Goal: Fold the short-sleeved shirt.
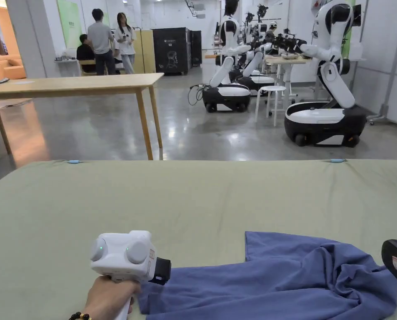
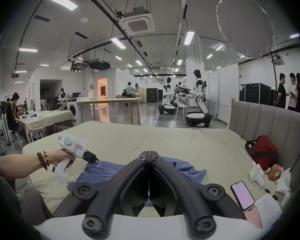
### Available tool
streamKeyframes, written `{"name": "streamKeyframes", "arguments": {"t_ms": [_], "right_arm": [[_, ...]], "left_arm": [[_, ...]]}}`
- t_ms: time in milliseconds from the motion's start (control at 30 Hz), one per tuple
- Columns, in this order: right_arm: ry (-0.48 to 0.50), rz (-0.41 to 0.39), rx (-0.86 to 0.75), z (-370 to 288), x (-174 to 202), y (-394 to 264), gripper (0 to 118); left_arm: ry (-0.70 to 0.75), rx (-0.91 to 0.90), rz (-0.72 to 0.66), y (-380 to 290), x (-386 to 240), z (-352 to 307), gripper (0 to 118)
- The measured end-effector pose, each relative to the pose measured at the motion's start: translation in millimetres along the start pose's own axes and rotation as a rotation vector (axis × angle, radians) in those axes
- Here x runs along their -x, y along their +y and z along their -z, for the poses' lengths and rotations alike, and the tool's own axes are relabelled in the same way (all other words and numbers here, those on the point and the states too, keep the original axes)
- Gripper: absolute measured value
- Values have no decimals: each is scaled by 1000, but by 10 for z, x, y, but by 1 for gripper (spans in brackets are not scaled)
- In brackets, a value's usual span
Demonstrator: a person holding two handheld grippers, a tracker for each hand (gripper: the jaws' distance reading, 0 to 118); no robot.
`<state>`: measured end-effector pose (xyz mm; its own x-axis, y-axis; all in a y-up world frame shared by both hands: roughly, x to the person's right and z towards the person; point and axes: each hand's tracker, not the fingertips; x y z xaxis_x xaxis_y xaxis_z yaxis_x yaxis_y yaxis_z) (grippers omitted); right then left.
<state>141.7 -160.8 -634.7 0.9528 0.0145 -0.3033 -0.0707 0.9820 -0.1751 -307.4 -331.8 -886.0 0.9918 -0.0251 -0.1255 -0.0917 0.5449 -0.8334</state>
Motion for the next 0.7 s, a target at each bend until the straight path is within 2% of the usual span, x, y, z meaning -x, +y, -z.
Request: {"name": "streamKeyframes", "arguments": {"t_ms": [100,167,233,267,300,367,433,533,667,700], "right_arm": [[-11,-5,15,63,-58,-38,1],[-17,0,23,101,-90,-56,1],[-22,8,29,127,-111,-74,1],[-24,11,32,138,-119,-81,1],[-26,13,33,145,-122,-86,1],[-25,19,36,147,-126,-89,1],[-24,21,40,149,-122,-88,1],[-24,13,42,132,-117,-74,1],[6,29,49,82,-336,21,1],[59,47,77,116,-480,61,1]], "left_arm": [[36,31,33,0,-13,200,95],[39,-10,29,-3,-11,213,95],[46,-21,13,-25,-33,178,89],[29,12,0,-78,-59,144,76],[1,-7,-8,-84,-48,100,55],[-1,-49,24,-164,-147,-4,5],[-46,-56,60,-257,-263,-57,4],[-22,-37,77,-361,-373,-115,4],[-116,-97,-16,-285,-255,-351,4],[-126,-133,-22,-236,-196,-427,4]]}}
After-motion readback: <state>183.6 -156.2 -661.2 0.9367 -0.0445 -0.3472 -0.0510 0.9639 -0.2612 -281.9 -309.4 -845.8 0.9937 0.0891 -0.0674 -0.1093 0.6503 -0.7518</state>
